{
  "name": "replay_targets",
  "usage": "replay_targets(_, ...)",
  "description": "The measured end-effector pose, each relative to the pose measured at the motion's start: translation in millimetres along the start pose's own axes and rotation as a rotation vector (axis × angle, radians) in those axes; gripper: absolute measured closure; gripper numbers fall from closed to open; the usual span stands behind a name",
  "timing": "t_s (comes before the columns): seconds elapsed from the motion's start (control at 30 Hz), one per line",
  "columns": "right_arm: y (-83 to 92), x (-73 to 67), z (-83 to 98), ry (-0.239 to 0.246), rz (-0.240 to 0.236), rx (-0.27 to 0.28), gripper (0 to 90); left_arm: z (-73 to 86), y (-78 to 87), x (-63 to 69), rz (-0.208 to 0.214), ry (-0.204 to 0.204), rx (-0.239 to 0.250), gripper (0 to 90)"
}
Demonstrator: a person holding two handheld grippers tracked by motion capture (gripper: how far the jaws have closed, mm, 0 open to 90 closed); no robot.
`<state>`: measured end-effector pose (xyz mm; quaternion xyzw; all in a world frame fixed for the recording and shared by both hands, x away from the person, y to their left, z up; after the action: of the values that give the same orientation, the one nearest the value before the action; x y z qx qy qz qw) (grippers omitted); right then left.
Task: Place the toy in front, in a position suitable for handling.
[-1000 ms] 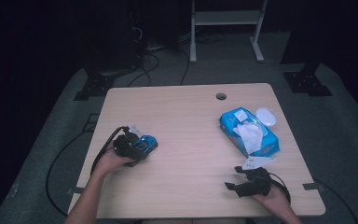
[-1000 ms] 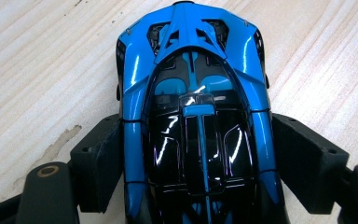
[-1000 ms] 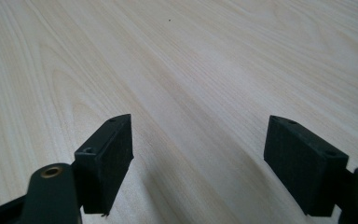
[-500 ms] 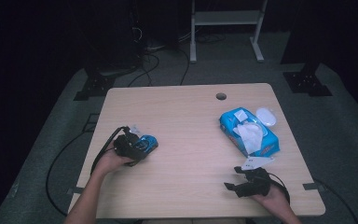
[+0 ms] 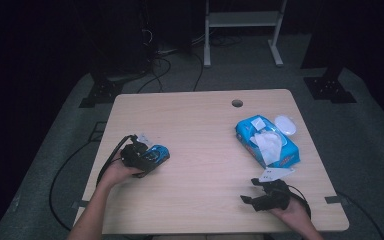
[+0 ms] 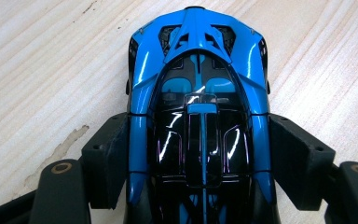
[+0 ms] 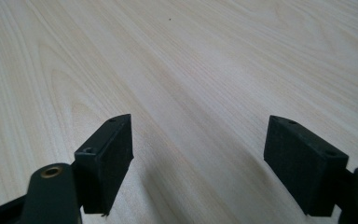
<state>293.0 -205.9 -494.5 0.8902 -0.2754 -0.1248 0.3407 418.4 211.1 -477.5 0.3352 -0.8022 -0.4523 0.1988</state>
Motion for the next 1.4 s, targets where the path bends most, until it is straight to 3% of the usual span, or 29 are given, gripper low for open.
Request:
replay_targets(0.37,0.3,0.8,0.2,0.001,0.001,0.001,22.8,0.0,0.8,-1.2,0.004,-0.005,0.004,28.1)
replay_targets(0.83,-0.1,0.8,0.1,0.002,0.001,0.001,22.8,-0.2,12.1,-4.2,0.012,0.02,0.052,28.1)
replay_targets(0.93,0.3,1.2,-0.2,-0.002,0.003,0.002,22.8,-3.6,17.2,-0.1,0.012,-0.002,0.057,28.1)
replay_targets(1.17,3.9,3.2,-1.7,-0.005,0.015,0.022,22.8,-24.2,26.7,27.4,0.041,-0.082,0.086,28.1)
replay_targets(1.4,12.1,7.1,-2.3,-0.012,0.039,0.049,22.8,-48.3,14.4,75.8,0.121,-0.191,0.087,28.1)
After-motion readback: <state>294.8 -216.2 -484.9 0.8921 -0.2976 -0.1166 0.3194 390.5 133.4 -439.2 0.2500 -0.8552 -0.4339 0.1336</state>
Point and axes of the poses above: each handheld gripper's, and its own axes: y roughly backward along the jaws, z roughly out of its underside, x roughly to its right, the point moved 3 cm from there along -y, roughly forward along the jaws, and after that the axes turned 6 degrees about y, right-handed, at the moved point
